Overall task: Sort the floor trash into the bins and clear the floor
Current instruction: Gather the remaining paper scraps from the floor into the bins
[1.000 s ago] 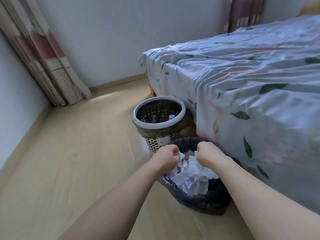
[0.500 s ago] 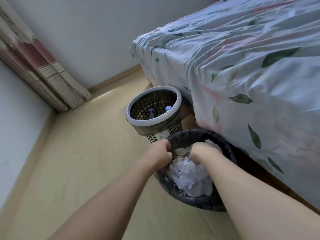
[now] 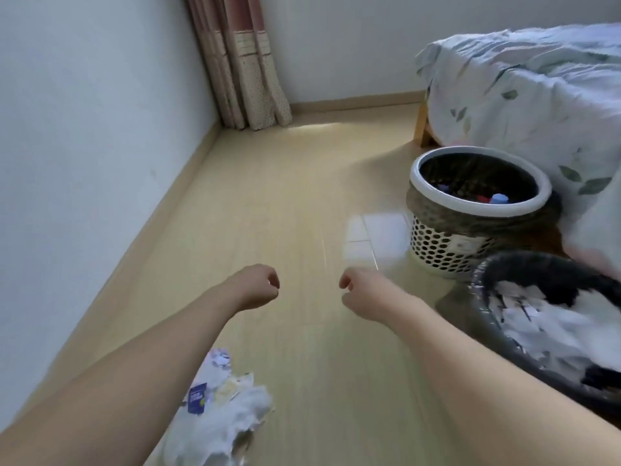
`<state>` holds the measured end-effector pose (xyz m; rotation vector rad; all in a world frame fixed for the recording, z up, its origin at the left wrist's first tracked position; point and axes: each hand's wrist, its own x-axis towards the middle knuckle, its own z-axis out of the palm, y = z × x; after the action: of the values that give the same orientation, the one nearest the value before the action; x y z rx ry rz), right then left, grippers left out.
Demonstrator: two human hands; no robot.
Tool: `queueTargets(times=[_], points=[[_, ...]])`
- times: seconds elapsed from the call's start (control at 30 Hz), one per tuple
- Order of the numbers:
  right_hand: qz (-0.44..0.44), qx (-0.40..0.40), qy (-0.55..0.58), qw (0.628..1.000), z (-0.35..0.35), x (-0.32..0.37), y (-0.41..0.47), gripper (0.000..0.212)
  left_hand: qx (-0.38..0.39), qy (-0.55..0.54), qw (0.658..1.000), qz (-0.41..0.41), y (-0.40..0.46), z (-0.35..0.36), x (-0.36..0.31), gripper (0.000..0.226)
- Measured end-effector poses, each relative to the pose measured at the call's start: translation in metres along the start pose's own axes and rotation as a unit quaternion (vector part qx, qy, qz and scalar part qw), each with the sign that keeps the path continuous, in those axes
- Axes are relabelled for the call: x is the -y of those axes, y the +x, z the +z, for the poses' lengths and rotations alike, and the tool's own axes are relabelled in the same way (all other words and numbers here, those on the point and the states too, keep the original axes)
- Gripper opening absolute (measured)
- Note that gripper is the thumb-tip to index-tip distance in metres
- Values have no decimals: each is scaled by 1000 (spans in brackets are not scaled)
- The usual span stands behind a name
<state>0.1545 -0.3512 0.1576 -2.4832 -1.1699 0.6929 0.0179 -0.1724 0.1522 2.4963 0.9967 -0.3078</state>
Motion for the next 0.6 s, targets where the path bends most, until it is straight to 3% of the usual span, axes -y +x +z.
queueTargets(times=[0.2, 0.37, 0.5, 0.6], points=[[14, 114, -23, 993, 120, 93, 29, 40, 70, -85, 990, -90, -10, 38, 169, 23], [48, 144, -52, 987, 185, 118, 50, 36, 66, -149, 981, -105, 15, 84, 229, 17], [95, 160, -53, 981, 223, 120, 71, 25, 49, -63, 996, -44, 42, 121, 237, 39], [111, 185, -64, 974, 242, 121, 87, 23, 44, -25, 998, 37, 60, 128, 246, 30]])
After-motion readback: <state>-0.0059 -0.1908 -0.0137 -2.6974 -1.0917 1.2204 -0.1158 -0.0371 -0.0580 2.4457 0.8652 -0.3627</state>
